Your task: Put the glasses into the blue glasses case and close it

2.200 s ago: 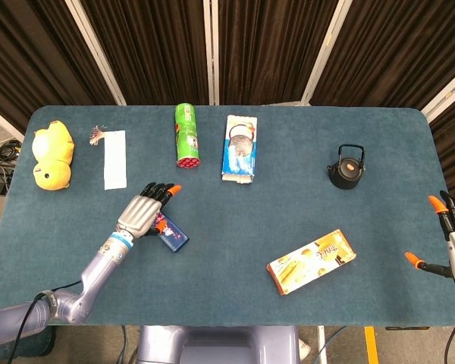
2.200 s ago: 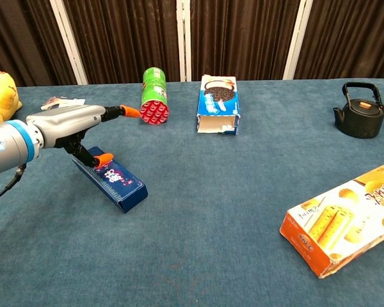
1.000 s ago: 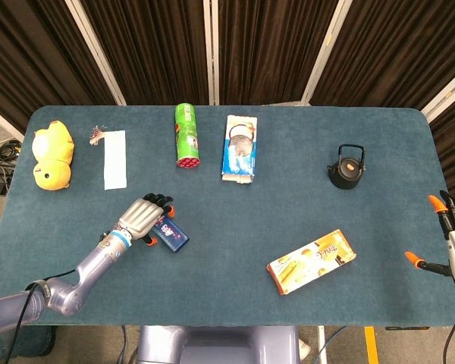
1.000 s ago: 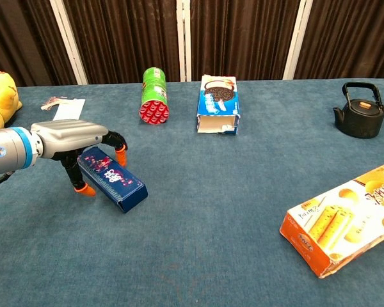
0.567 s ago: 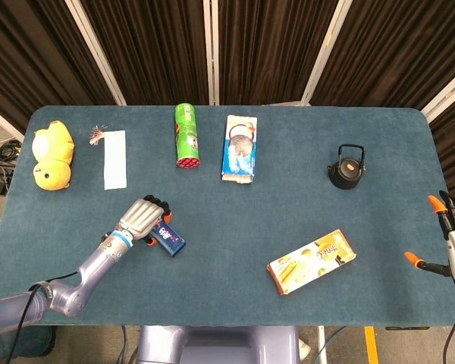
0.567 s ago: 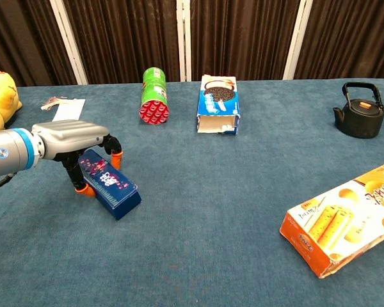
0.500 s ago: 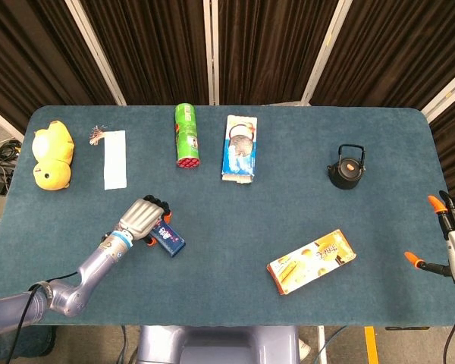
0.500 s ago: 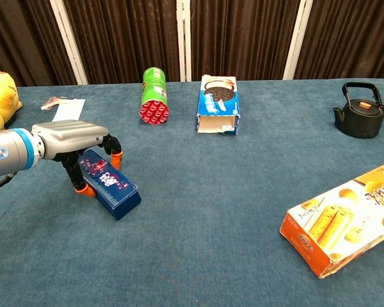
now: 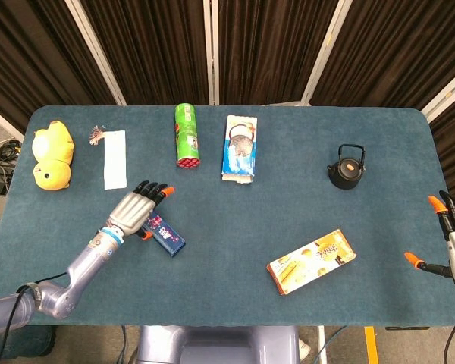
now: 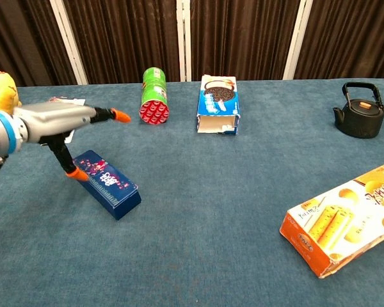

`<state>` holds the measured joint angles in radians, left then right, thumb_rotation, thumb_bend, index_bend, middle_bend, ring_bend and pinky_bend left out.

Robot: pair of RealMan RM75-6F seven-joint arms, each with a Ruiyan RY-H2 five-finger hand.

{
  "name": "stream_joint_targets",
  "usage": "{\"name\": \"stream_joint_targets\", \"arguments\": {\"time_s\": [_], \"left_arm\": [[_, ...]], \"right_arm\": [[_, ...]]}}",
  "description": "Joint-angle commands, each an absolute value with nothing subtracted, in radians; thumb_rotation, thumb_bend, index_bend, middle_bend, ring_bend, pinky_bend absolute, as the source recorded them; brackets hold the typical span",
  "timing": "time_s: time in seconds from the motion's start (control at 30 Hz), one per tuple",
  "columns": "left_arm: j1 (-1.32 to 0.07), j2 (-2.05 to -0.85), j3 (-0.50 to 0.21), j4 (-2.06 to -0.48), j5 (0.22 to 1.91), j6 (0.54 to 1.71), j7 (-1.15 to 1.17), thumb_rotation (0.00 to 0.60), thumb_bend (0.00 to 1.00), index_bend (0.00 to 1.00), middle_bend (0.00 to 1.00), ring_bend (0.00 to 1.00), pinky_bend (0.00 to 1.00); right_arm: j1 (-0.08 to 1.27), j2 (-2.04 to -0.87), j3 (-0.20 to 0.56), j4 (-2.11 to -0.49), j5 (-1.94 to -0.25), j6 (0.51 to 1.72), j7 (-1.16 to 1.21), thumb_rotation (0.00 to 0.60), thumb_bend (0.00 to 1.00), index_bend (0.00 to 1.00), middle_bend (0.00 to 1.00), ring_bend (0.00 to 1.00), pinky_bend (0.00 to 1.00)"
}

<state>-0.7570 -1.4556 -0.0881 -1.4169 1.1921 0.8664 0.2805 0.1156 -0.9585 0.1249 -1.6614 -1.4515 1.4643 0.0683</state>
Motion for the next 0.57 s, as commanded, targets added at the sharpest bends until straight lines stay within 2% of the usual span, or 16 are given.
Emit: {"name": "stream_joint_targets", "arguments": {"time_s": [0.03, 0.33, 0.57], "left_arm": [[-0.726, -1.391, -0.107, -1.483, 1.207, 0.935, 0.274, 0.6, 0.01, 0.0, 0.0, 0.0, 0.0], [-0.558, -1.169, -0.107, -1.743, 1.231, 1.211, 0.298, 0.6, 0.01, 0.0, 0.0, 0.0, 0.0], [-0.354, -1.102, -0.049, -1.89, 1.274, 1.506, 0.348, 0.6, 0.01, 0.0, 0.0, 0.0, 0.0]], "right_arm": [[0.113, -0.956, 0.124, -1.664, -1.456, 1.47, 0.071, 0.6, 0.0, 0.0, 0.0, 0.0, 0.0], [0.103, -0.943, 0.122, -1.676, -1.481, 1.498, 0.094, 0.6, 0.0, 0.0, 0.0, 0.0, 0.0], [0.097, -0.949, 0.123, -1.655, -1.511, 1.531, 0.112, 0.6, 0.0, 0.0, 0.0, 0.0, 0.0]]}}
